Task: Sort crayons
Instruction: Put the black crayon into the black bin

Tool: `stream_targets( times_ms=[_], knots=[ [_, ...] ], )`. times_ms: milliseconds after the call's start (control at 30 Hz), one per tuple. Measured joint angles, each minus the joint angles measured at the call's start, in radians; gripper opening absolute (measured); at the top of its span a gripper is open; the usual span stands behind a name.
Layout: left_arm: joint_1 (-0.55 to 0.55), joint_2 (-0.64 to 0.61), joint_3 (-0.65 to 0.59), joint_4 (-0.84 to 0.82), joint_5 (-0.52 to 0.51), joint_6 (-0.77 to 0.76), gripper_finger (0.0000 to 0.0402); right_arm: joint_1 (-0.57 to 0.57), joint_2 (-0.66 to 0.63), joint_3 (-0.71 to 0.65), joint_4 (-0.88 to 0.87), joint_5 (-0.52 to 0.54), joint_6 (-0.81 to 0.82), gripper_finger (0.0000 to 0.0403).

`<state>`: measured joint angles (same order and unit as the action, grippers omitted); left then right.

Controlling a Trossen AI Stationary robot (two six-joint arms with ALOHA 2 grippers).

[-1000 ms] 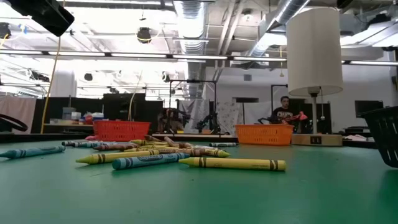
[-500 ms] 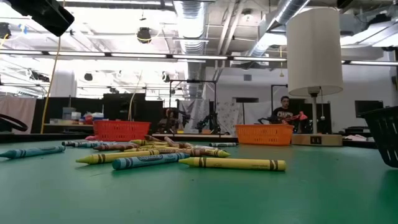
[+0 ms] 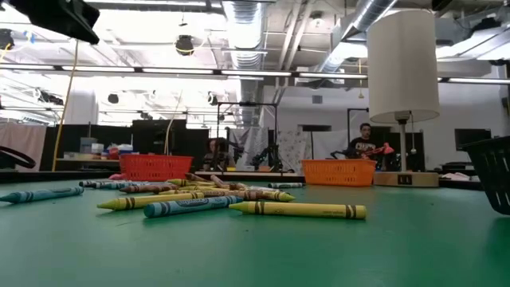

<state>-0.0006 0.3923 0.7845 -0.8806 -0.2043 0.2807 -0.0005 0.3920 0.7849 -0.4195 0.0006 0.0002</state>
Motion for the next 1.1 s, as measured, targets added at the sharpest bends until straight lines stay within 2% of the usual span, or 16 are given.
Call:
stream_targets(
  times_ms=[200, 333, 500, 633, 733, 833, 1000, 1100],
  knots=[
    [0.0, 0.0, -0.002, 0.048, -0.064, -0.056, 0.0, 0.0, 0.0, 0.0, 0.0, 0.0, 0.0, 0.0],
    [0.0, 0.014, -0.007, 0.282, -0.069, -0.305, 0.0, 0.0, 0.0, 0.0, 0.0, 0.0, 0.0, 0.0],
    [0.0, 0.041, -0.007, 0.652, -0.074, -0.617, 0.0, 0.0, 0.0, 0.0, 0.01, 0.0, 0.0, 0.0],
    [0.0, 0.061, -0.007, 0.861, -0.114, -0.683, 0.0, 0.0, 0.001, 0.0, 0.069, 0.0, 0.088, 0.0],
    [0.001, 0.072, -0.008, 0.924, -0.136, -0.7, 0.0, 0.0, 0.001, 0.0, 0.13, 0.0, 0.208, 0.0],
    [0.001, 0.073, -0.008, 0.915, -0.143, -0.726, 0.0, 0.0, 0.0, 0.0, 0.162, 0.0, 0.264, 0.0],
    [0.001, 0.097, -0.008, 0.922, -0.201, -0.79, 0.0, 0.0, 0.0, 0.0, 0.14, 0.001, 0.249, 0.0],
    [0.001, 0.106, -0.008, 0.951, -0.251, -0.808, 0.0, -0.003, 0.0, 0.0, 0.145, 0.054, 0.188, 0.0]
  ],
)
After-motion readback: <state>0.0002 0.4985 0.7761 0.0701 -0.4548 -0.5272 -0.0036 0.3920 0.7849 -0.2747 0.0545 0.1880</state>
